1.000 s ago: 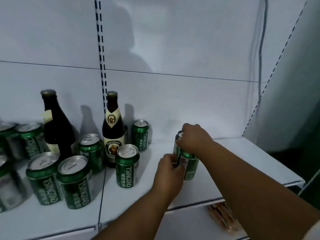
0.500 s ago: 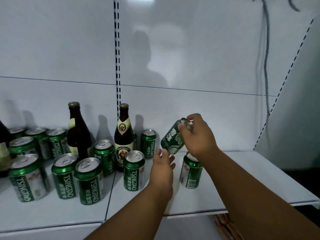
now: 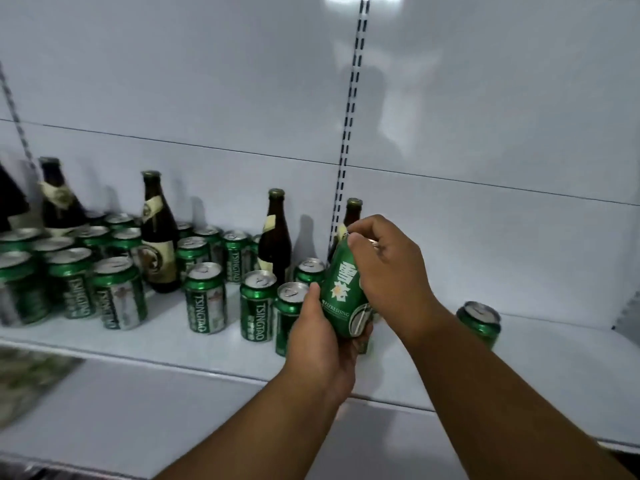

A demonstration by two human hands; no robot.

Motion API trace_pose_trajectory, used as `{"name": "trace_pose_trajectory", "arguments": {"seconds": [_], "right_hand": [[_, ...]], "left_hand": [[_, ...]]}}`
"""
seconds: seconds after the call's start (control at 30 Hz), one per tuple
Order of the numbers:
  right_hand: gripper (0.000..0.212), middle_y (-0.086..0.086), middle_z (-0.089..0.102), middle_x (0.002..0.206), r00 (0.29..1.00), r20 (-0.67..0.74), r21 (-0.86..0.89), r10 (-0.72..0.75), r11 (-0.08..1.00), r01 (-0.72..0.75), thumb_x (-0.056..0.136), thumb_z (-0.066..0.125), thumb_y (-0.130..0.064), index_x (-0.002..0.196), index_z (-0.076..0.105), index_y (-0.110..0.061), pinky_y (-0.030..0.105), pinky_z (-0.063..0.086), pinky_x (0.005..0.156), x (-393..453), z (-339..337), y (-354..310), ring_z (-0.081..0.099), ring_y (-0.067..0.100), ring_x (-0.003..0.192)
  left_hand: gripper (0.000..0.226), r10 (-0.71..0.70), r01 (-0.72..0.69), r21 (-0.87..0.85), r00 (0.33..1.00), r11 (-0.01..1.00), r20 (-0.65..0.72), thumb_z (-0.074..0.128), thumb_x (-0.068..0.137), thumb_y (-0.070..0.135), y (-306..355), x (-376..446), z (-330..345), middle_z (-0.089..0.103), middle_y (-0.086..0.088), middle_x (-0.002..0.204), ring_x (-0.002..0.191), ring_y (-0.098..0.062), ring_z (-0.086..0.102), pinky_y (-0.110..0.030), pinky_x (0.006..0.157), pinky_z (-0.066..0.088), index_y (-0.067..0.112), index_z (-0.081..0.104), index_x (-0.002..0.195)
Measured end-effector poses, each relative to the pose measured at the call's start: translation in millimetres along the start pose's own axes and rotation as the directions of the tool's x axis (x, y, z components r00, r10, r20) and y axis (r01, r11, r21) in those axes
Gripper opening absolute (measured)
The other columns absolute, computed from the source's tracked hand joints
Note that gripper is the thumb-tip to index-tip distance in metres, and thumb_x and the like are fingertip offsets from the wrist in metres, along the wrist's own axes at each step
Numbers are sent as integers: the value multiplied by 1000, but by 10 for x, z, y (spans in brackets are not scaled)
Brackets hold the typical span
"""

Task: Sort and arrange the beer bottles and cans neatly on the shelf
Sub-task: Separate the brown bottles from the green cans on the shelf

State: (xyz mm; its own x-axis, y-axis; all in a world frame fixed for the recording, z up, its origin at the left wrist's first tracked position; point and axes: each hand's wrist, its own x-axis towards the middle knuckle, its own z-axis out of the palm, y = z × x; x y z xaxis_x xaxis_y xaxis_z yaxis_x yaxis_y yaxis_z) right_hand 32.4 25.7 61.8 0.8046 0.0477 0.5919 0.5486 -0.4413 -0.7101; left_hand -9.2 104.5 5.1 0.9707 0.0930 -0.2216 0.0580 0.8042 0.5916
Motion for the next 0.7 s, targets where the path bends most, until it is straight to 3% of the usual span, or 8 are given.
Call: {"name": "trace_pose_trajectory", "arguments": {"seconds": [0.13, 0.37, 0.5, 0.6, 0.7], "right_hand": [[14, -9, 67, 90, 974, 193, 95, -116, 990, 99, 86, 54, -40, 91, 63, -31, 34, 56, 70, 32, 676, -389, 65, 5, 79], [11, -8, 65, 93, 846, 431, 277, -314, 938, 207, 93, 57, -32, 98, 64, -25, 38, 56, 75, -435, 2142, -1265, 63, 9, 82], [14, -5, 64, 93, 778, 500, 329, -380, 915, 235, 93, 54, -35, 99, 63, -26, 38, 54, 75, -665, 2975, -1779, 62, 14, 81], [13, -5, 63, 94, 764, 508, 354, -399, 905, 237, 95, 54, -33, 99, 63, -25, 36, 53, 76, -776, 3553, -2131, 61, 11, 84], [14, -6, 63, 99, 732, 559, 339, -391, 913, 229, 97, 52, -33, 104, 62, -25, 33, 52, 78, -800, 4007, -2421, 60, 8, 89]], "left_hand": [[44, 196, -198, -9, 975, 980, -109, 43, 102, 41, 579, -155, -471, 74, -15, 104, 88, -25, 70, -36, 78, 53, 9, 70, 113], [43, 396, -427, -34, 862, 903, -317, 40, 103, 39, 1554, -624, -1719, 73, -13, 110, 93, -24, 68, -38, 88, 51, 10, 68, 120], [44, 445, -474, 13, 818, 881, -365, 38, 104, 39, 2206, -859, -2433, 72, -15, 113, 101, -26, 65, -41, 96, 51, 11, 68, 119], [47, 464, -470, 68, 821, 880, -332, 36, 105, 41, 2732, -996, -2907, 73, -15, 109, 106, -29, 64, -45, 104, 47, 11, 72, 110], [49, 468, -454, 123, 817, 882, -338, 35, 104, 45, 3229, -1092, -3284, 74, -16, 107, 110, -31, 63, -44, 96, 51, 12, 72, 108]]}}
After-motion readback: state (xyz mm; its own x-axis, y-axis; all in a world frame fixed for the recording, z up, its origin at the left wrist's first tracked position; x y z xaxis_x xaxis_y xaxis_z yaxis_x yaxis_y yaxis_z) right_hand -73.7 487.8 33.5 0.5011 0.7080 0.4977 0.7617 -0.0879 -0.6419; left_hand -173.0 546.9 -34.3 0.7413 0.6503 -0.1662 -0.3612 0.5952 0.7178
